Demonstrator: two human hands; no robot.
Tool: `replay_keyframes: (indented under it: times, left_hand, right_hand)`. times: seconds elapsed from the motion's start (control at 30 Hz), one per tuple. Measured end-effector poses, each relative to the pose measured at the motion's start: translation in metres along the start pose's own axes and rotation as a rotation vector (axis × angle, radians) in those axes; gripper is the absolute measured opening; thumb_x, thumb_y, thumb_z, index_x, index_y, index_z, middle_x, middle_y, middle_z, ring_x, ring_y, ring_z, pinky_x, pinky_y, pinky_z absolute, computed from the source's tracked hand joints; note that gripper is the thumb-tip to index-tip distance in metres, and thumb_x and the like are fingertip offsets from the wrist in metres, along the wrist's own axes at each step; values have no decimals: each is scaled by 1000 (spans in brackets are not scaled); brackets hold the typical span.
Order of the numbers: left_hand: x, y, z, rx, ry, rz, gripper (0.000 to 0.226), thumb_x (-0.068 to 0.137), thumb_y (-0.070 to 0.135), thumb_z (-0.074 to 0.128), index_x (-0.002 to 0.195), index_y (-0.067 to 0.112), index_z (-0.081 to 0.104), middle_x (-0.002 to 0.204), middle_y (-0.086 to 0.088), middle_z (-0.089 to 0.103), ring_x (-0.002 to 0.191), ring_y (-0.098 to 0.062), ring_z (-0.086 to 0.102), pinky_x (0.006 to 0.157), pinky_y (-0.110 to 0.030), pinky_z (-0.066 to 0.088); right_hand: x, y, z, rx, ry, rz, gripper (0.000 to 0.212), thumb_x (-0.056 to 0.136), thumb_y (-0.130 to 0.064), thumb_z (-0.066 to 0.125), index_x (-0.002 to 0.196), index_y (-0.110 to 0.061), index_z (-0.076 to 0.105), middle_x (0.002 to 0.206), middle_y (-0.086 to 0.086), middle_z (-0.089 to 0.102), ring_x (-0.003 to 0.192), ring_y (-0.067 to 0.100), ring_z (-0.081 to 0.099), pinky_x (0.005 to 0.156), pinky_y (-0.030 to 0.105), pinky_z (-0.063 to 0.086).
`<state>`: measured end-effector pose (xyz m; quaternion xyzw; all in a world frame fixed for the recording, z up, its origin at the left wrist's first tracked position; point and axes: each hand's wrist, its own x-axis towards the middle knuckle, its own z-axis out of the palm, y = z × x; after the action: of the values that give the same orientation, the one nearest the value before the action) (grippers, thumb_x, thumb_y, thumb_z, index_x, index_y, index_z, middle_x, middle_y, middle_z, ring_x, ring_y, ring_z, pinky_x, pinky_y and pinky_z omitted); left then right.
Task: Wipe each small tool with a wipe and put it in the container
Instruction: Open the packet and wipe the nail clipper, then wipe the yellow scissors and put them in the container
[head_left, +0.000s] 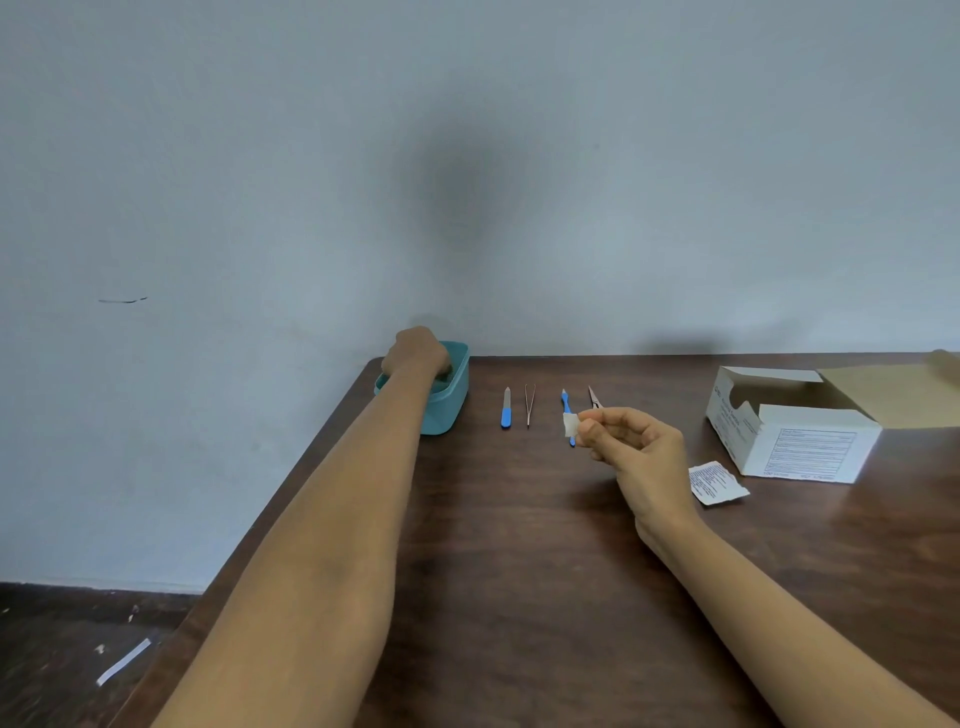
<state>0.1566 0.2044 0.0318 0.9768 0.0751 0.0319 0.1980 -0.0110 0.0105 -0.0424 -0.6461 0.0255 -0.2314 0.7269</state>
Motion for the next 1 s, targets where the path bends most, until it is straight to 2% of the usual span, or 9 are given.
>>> replay_keyframes:
  times: [0.13,0.23,0.33,0.5,0.63,0.7,0.8,0.9,1.0]
  left_hand:
    - [-3,7,-22,-18,64,53,29,79,10,67,106,4,64,111,-11,62,96,-26,64,65,-30,42]
    - [-12,13,-40,-24,89,94,24,76,8,67,99,4,64,102,-10,59,91,-26,63,63,-29,41]
    - [-26,16,-45,-63,118,163,19,76,10,66,93,3,66,97,-10,62,81,-24,60,59,-26,40]
    - [-67,27,-17,-184,64,306,14,77,16,67,80,4,73,85,-9,70,80,-24,65,69,-30,49]
    - [-102,43,17,-189,3,378,13,79,24,62,69,16,67,70,-4,59,64,-23,52,60,-25,41]
    - [-114,55,33,-192,-13,395,14,82,30,62,77,18,70,85,-5,67,78,-25,63,68,-28,48]
    - [-127,75,52,-157,41,440,19,86,34,62,93,18,69,107,-4,66,100,-24,63,80,-32,48]
    - [-135,92,66,-64,57,517,25,86,36,63,103,18,67,112,-5,63,105,-26,61,80,-33,46]
    - [-143,104,77,33,81,567,22,90,28,56,106,15,65,112,-8,62,105,-28,61,78,-34,46]
  right_hand:
    - [0,-4,-2,84,43,28,15,76,-2,76,88,-9,73,83,2,74,73,4,67,67,13,50]
    - [1,-5,-4,126,95,46,23,75,6,74,92,-9,73,89,5,74,80,8,69,75,17,52]
    - [0,-7,-7,187,191,52,25,74,9,72,89,-11,72,86,5,73,78,9,69,74,18,53]
    - [-7,-15,-12,222,299,24,23,76,7,71,91,-9,70,87,5,72,72,1,67,68,14,51]
    - [-7,-16,-17,259,358,47,22,77,5,72,97,-5,70,88,7,71,74,7,66,67,17,53]
    - [-6,-17,-19,287,373,61,22,78,4,71,99,-2,69,88,7,71,71,5,65,64,16,52]
    - [-6,-19,-18,336,386,65,21,78,5,71,97,-2,69,82,3,70,62,1,64,59,15,51]
    - [-5,-21,-18,391,393,66,16,79,5,70,90,-6,69,68,-2,69,56,5,60,53,16,49]
    - [-3,-20,-18,420,397,58,16,80,6,68,88,-8,68,66,2,68,54,7,61,50,16,47]
